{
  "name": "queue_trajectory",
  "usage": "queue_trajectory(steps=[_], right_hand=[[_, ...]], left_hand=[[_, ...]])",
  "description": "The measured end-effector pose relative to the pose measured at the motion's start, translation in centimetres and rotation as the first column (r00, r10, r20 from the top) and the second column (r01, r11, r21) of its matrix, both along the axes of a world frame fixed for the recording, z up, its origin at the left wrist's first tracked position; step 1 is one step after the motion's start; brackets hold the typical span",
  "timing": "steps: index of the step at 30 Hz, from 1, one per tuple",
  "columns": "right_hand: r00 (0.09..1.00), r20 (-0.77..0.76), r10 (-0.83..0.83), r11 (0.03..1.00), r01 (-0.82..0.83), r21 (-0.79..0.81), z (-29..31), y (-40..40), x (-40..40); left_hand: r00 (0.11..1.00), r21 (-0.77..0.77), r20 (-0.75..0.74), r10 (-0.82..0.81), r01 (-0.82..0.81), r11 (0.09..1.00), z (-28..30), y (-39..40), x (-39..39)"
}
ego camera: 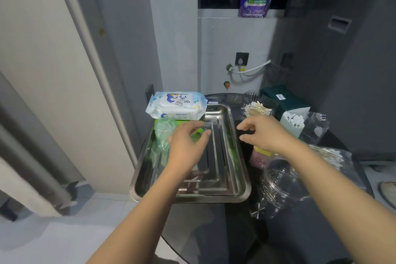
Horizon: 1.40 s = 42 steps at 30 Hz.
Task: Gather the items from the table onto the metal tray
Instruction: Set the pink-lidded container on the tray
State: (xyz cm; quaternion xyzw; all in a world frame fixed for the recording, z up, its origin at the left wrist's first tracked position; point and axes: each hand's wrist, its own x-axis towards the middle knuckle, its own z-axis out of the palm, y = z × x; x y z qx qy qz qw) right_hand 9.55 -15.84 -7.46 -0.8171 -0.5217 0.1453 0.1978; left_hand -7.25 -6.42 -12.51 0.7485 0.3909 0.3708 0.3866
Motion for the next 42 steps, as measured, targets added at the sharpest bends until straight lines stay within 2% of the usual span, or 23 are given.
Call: queue_trajectory(steps=[2, 4, 8, 13, 17, 22, 25, 29, 32, 37, 42], right_hand=[[0.993, 0.115, 0.004, 0.988, 0.014, -0.152, 0.0, -0.2, 1.1], [0.988, 0.155, -0.002, 0.963, 0.043, -0.266, 0.1, -0.5, 1.7], [0.989, 0.145, 0.005, 0.942, 0.044, -0.333, -0.3, -0.9, 2.3], [0.996, 0.089, -0.025, 0.971, 0.045, -0.234, 0.0, -1.0, 2.6], [0.998, -0.018, -0.058, 0.998, 0.058, -0.020, 1.7, -1.4, 2.6], [0.989, -0.149, -0.023, 0.986, 0.047, 0.161, 2.0, -0.1, 0.6], [0.986, -0.169, 0.013, 0.983, 0.018, 0.184, 0.6, 1.8, -1.0], [0.986, -0.154, 0.059, 0.987, -0.035, 0.154, -1.1, 4.2, -2.4], [0.979, -0.174, 0.107, 0.989, -0.087, 0.122, -2.4, 5.9, -3.5], [0.976, -0.154, 0.153, 0.985, -0.138, 0.104, -3.7, 9.3, -5.2], [0.974, -0.097, 0.204, 0.974, -0.191, 0.122, -4.4, 11.1, -6.0]], left_hand=[[0.999, -0.016, -0.008, -0.040, 0.040, 0.999, 0.0, -0.8, 0.7], [0.998, -0.029, 0.003, -0.069, 0.069, 0.997, -0.1, -1.4, 1.2], [0.991, -0.061, -0.004, -0.130, 0.130, 0.990, -0.2, -2.2, 2.0], [0.982, -0.119, 0.017, -0.186, 0.187, 0.975, -0.6, -2.5, 2.7], [0.962, -0.193, 0.093, -0.257, 0.270, 0.943, -0.3, -2.7, 3.2], [0.946, -0.133, 0.084, -0.312, 0.321, 0.938, -0.1, -2.3, 2.6], [0.965, -0.171, 0.102, -0.243, 0.257, 0.951, -0.1, -1.0, 1.5], [0.994, -0.280, 0.084, -0.069, 0.090, 0.956, -0.8, 1.3, -0.6], [0.997, -0.293, 0.056, 0.055, -0.036, 0.955, -1.3, 2.4, -2.1], [0.975, -0.080, -0.003, 0.221, -0.221, 0.972, -1.4, 3.9, -4.6], [0.948, 0.110, -0.076, 0.309, -0.300, 0.948, -1.8, 5.1, -5.2]])
